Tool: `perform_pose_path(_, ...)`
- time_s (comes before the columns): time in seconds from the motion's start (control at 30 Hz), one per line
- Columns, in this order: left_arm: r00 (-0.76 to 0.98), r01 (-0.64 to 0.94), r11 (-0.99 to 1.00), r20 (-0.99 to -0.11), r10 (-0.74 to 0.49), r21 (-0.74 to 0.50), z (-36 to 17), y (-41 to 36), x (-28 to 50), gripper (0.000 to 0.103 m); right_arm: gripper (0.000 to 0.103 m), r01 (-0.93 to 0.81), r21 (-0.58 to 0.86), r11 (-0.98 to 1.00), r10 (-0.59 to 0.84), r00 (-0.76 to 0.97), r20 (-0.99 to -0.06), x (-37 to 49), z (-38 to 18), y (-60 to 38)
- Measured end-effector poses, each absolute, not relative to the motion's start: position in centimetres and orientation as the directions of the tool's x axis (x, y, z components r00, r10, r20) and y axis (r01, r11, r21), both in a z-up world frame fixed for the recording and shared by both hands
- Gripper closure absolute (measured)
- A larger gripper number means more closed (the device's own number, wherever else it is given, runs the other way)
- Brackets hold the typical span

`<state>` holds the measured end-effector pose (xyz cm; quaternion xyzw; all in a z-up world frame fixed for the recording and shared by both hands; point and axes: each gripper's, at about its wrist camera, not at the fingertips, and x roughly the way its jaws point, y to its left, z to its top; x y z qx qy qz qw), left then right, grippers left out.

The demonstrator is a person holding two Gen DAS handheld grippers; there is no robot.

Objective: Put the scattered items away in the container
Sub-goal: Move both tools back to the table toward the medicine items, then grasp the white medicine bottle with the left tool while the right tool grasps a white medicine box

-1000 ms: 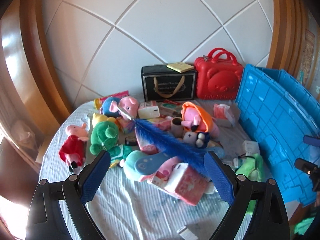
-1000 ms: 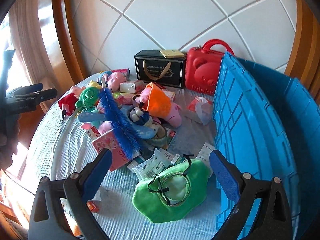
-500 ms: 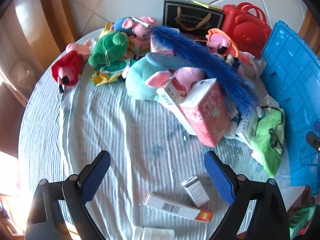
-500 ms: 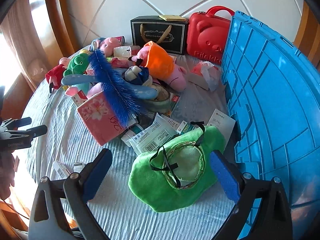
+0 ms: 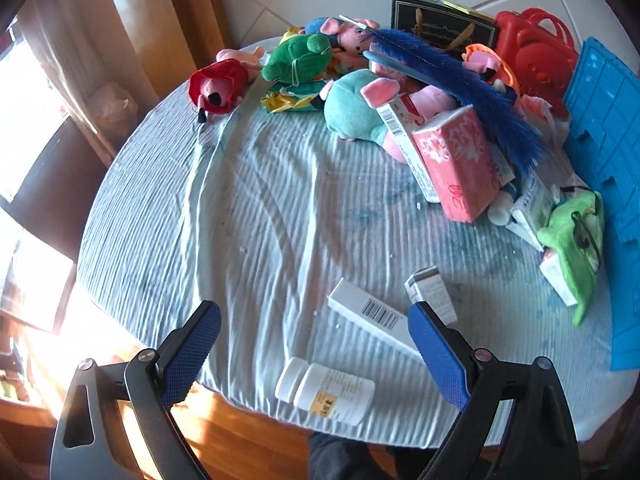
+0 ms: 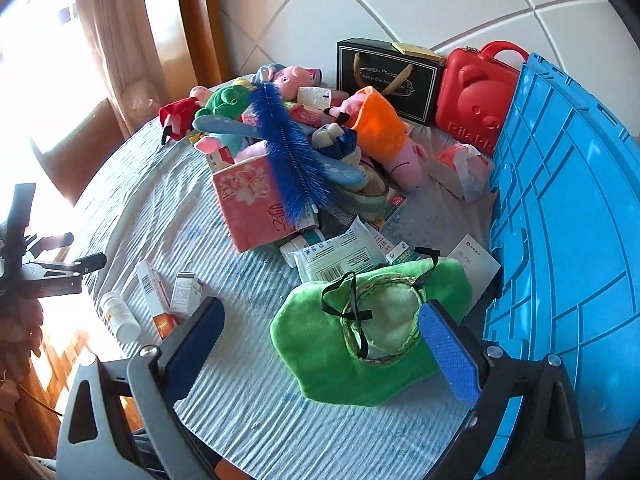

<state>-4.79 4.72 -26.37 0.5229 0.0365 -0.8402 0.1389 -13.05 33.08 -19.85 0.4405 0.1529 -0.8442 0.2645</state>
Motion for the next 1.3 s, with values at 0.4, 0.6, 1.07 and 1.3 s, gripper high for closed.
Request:
perform_pose_path(0.4, -0.367, 0.111, -0.993, -0.928, -0.067, 0.028, -33.0, 5.0, -1.2, 0.007, 0.004, 0.540, -0.041, -0.841, -0.278, -0.496, -0.823, -9.4, -20.9, 33.3)
perform_pose_path(0.6, -0.404, 0.063, -0.998, -0.915, -0.002, -0.026, -35.7, 4.2, -1.7, 0.008, 0.004, 0.536, -0.099, -0.838, -0.230, -0.513, -0.827, -6.5, -21.7, 31.4)
perform_pose_path(1.07, -0.519, 0.162, -0.975, -0.853, 0.047, -0.152, -33.2, 0.4, 0.9, 0.022, 0.004, 0.772, -0.134, -0.621, -0.385, -0.450, -0.806, -3.9, -27.0, 17.7)
perform_pose_path(1.3, -0.555, 0.257, -0.953, -0.831, -0.011, -0.159, -30.5, -3.6, 4.0, 0.022, 0.004, 0.878, -0.133, -0.460, -0.452, -0.360, -0.816, -5.2, -31.5, 11.8)
